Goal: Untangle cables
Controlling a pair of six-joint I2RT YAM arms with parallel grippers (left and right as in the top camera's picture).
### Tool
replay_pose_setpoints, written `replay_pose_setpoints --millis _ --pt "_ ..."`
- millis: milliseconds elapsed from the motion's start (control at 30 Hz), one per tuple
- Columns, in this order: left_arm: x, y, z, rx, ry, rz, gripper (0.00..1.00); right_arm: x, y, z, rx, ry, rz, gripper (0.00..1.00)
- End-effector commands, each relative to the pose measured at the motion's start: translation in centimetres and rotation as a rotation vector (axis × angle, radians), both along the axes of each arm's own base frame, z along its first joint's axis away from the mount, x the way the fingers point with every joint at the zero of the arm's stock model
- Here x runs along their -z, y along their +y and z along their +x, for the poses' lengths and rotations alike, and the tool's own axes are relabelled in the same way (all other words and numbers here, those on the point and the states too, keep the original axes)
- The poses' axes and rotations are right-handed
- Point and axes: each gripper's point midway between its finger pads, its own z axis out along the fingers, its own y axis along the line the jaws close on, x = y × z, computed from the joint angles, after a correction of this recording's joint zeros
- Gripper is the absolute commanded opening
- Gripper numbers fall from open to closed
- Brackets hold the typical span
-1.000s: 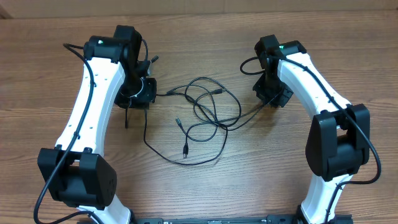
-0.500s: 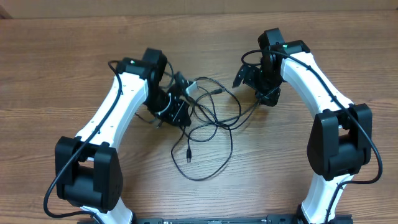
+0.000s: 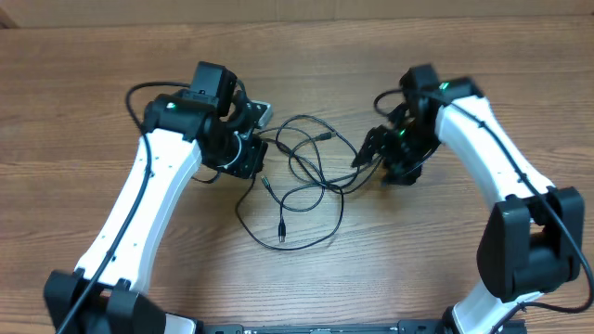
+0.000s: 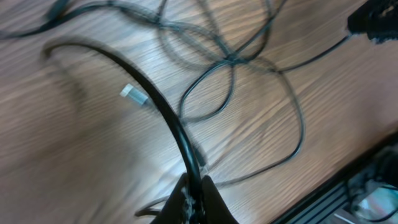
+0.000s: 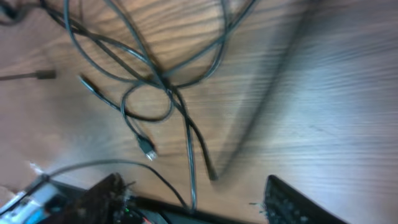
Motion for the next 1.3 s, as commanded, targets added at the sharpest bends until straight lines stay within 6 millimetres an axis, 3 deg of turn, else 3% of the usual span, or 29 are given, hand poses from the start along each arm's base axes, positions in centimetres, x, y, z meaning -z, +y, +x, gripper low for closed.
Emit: replay_pose_setpoints --millis 0,33,100,167,267,433,500,600,667,733,867,933,967,1000,1100,1200,1267 --pt "-0.3 3.0 0.0 -0.086 -0.017 0.155 0.04 2.5 4.2 -3.6 -0.076 0.071 0.159 0.67" --pt "-0.3 2.9 -0.1 -0.085 -0.014 0.149 0.04 3.0 5.6 -4.0 -0.083 0.068 0.201 0.66" --pt "-0.6 1.7 -0.4 -0.036 -0.009 0.085 0.04 3.9 7.1 -3.9 -0.038 0.067 0.183 0.54" --pt "-1.1 0.0 -1.3 0.065 0.001 -0.011 0.04 4.7 7.4 -3.5 0.009 0.060 0.125 0.49" --pt "-1.1 -0.1 -1.4 0.072 0.005 -0.019 0.04 5.6 7.1 -4.1 -0.005 0.051 0.030 0.47" --pt "-1.2 -0.1 -1.3 0.071 0.000 -0.021 0.04 5.6 8.0 -4.2 0.013 0.051 0.034 0.40" --pt "-1.2 -0.1 -1.3 0.068 0.001 -0.020 0.04 5.6 8.4 -4.2 0.004 0.043 0.038 0.29" --pt "-1.1 -0.1 -1.3 0.068 0.002 -0.020 0.04 5.8 7.8 -5.5 -0.042 0.067 0.004 0.31" --pt "-1.1 -0.1 -1.3 0.068 0.001 -0.020 0.04 5.7 5.6 -7.0 -0.052 0.115 -0.102 0.28" --pt "-1.1 -0.1 -1.2 0.068 -0.002 -0.021 0.04 4.7 5.2 -7.2 -0.069 0.104 -0.120 0.29" --pt "-1.2 -0.2 -1.1 0.068 -0.007 -0.021 0.06 0.6 5.4 -6.6 -0.081 -0.030 -0.059 0.34" --pt "-1.2 -0.2 -1.1 0.068 -0.009 -0.023 0.06 -0.6 6.3 -4.6 -0.077 -0.142 -0.008 0.35" --pt "-1.2 -0.2 -1.0 0.068 -0.011 -0.023 0.06 -0.8 6.8 -4.1 -0.100 -0.176 0.021 0.67" --pt "-1.2 -0.2 -1.0 0.068 -0.010 -0.022 0.06 -1.3 7.6 -4.3 -0.167 -0.197 0.081 0.70" --pt "-1.1 -0.1 -1.2 0.068 -0.004 -0.019 0.06 -1.4 8.4 -5.4 -0.197 -0.173 0.110 0.70" --pt "-1.1 -0.1 -1.1 0.067 -0.008 -0.019 0.06 -0.2 9.4 -7.3 -0.240 -0.152 0.068 0.76" --pt "-1.1 -0.1 -1.1 0.067 -0.008 -0.019 0.07 1.2 7.9 -7.7 -0.180 -0.145 -0.104 0.76"
